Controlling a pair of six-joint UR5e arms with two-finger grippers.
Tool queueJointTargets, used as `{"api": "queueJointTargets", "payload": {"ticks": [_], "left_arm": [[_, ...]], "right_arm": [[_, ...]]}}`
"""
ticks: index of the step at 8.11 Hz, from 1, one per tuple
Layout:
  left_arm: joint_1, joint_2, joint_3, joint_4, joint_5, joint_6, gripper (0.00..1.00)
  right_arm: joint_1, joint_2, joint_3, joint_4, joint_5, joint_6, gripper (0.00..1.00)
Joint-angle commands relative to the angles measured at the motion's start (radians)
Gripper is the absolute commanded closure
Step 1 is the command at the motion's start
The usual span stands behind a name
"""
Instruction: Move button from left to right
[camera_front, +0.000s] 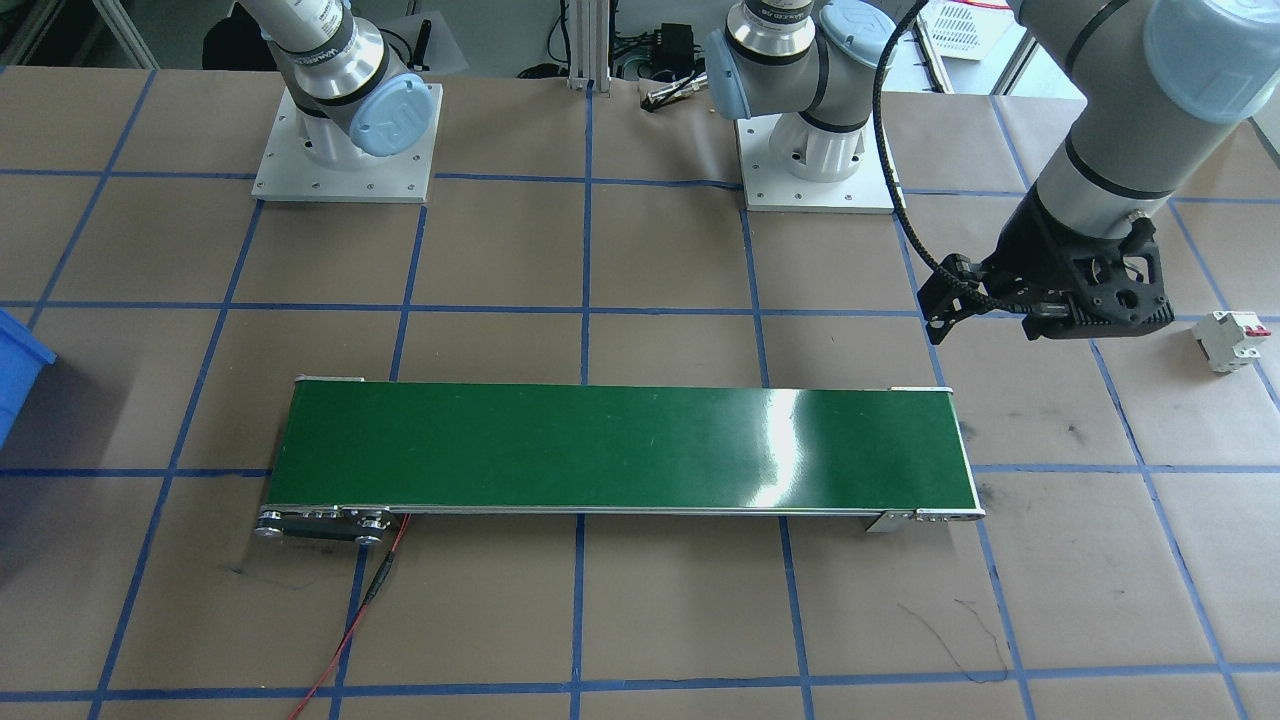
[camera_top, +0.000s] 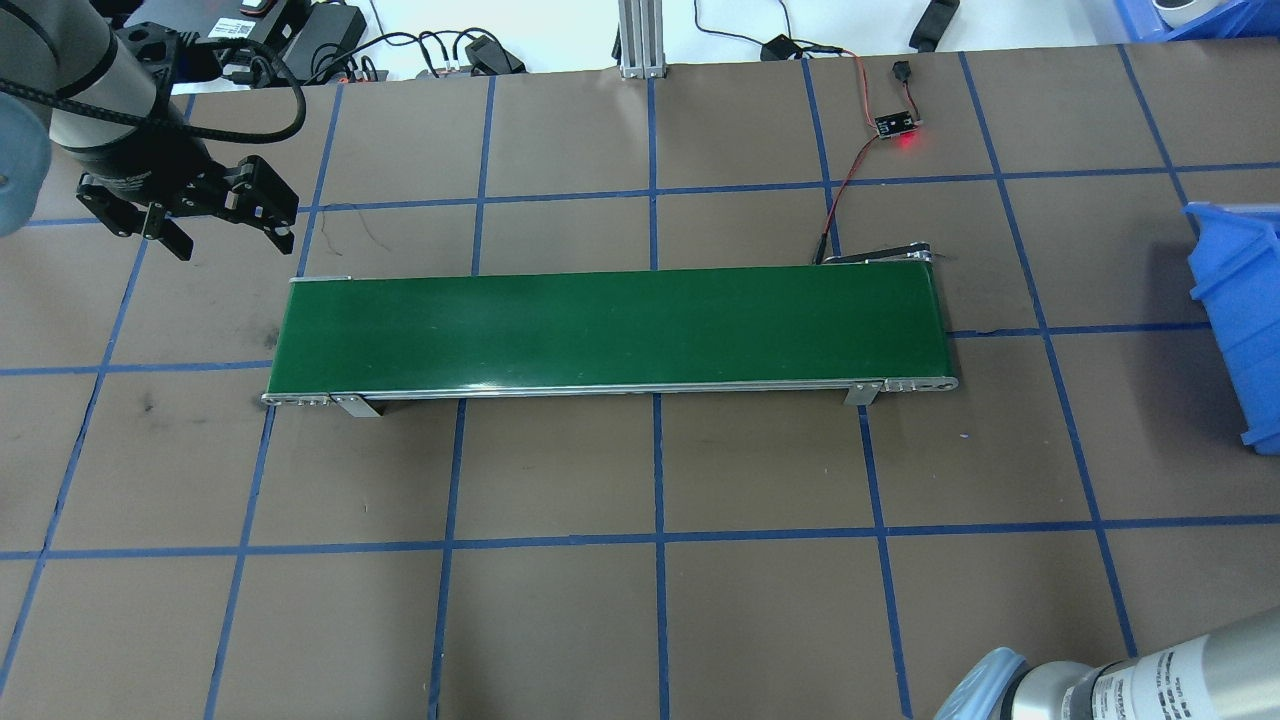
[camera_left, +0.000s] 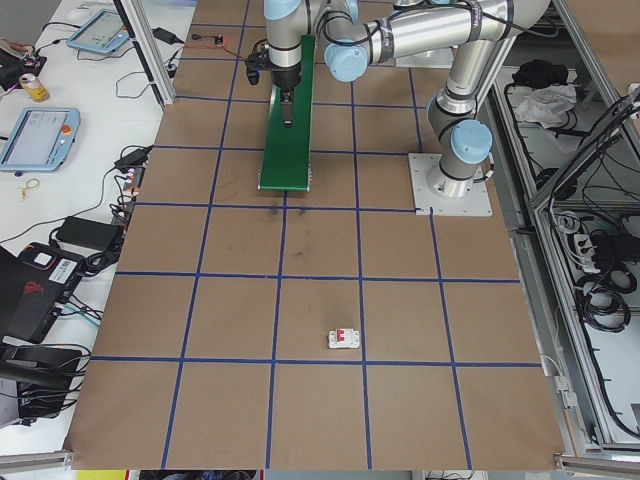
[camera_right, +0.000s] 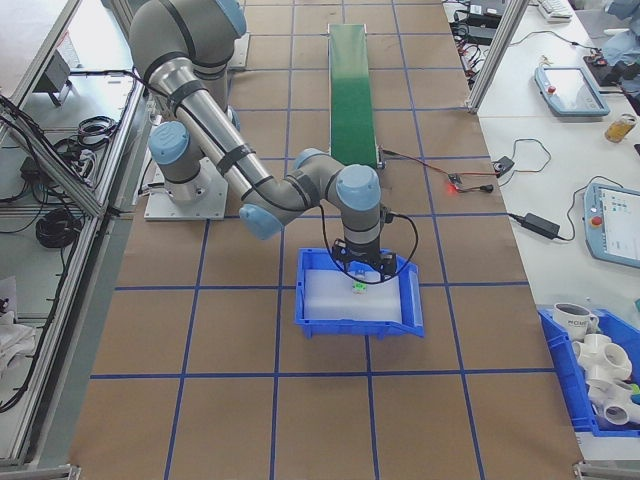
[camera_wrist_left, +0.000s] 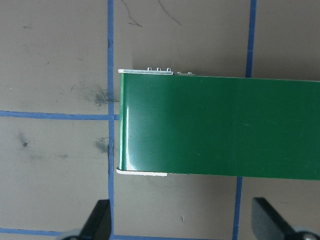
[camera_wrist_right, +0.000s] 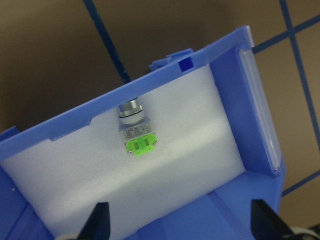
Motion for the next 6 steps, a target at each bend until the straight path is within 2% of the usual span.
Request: {"api": "queueJointTargets", "payload": {"ticks": [1,3,5,6], "left_arm": [[-0.003,-0.002,0.005,0.001,-0.004,-0.011,0.0],[-0.02,0.017,0.005,-0.007,-0.012,-0.012,0.0],[-0.087,0.028,0.007,-0.005,-0.012,-0.017,0.0],[-0.125,0.028,0.007,-0.002,-0.004,-0.026,0.0]], "right_arm": [[0.066,-0.13,-0.001,0.074,0.015,0.283,0.0],[0.171,-0.245,-0.005,0.251,0.008,0.583,0.0],[0.299,-0.319,-0.017,0.409,-0.001,0.967,0.0],[0.383,-0.327,-0.023,0.422,-0.001,1.105,0.0]]}}
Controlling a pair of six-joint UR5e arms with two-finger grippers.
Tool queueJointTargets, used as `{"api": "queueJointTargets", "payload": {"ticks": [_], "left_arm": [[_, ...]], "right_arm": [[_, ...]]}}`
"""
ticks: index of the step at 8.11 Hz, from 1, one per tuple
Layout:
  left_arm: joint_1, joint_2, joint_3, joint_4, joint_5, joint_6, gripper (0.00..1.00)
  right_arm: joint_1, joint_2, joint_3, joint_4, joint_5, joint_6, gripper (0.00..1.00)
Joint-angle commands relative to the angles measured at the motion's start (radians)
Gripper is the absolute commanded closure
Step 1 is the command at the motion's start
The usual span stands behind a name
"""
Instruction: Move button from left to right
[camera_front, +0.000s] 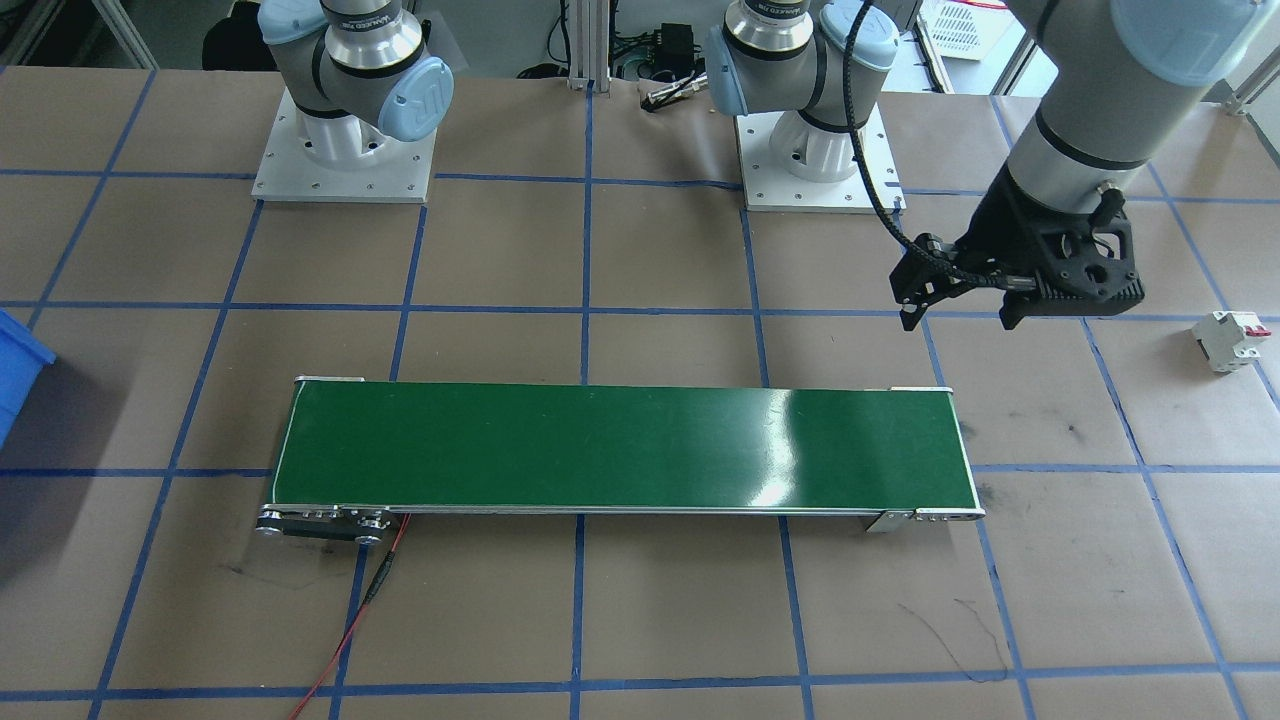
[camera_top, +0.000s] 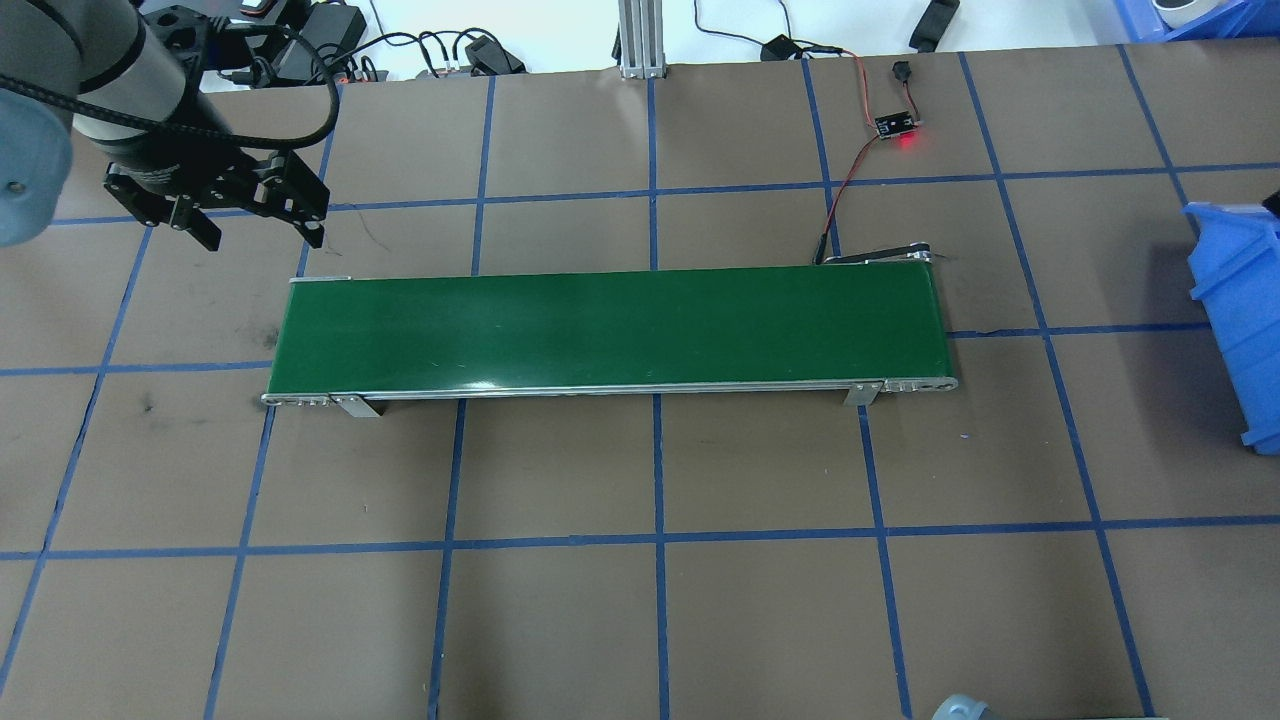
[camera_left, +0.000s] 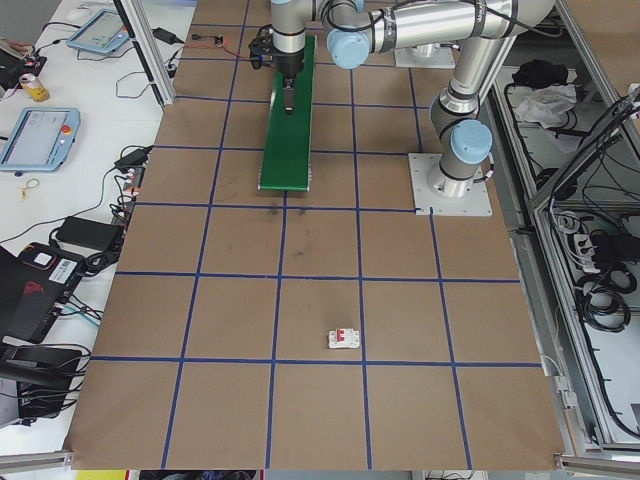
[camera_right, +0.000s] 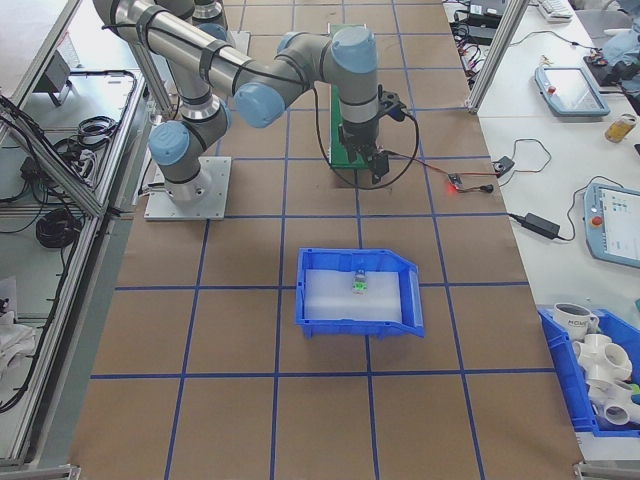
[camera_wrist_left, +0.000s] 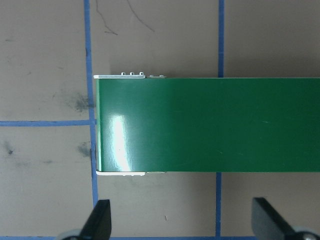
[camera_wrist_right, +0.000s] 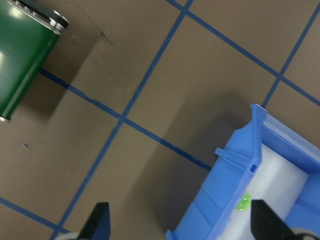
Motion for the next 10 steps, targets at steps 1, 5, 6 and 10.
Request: {"api": "queueJointTargets", "payload": {"ticks": [1,5,6,10], "left_arm": [[-0.079,0.005,0.0,0.003,0.002,-0.015,0.0],[-0.093,0.036,-0.009,-0.003,-0.002,-0.015,0.0],[-0.093,0.033,-0.01,-0.003,-0.002,-0.015,0.0],[-0.096,0.034,-0.01,-0.004,-0.003,-0.015,0.0]], "right_arm": [[0.232,-0.045,-0.019,0.094,-0.025,0.458,0.0],[0.589,-0.043,-0.071,0.174,-0.043,1.006,0.0],[0.615,-0.029,-0.085,0.175,-0.057,1.024,0.0],[0.615,-0.028,-0.085,0.183,-0.063,1.025,0.0]]}}
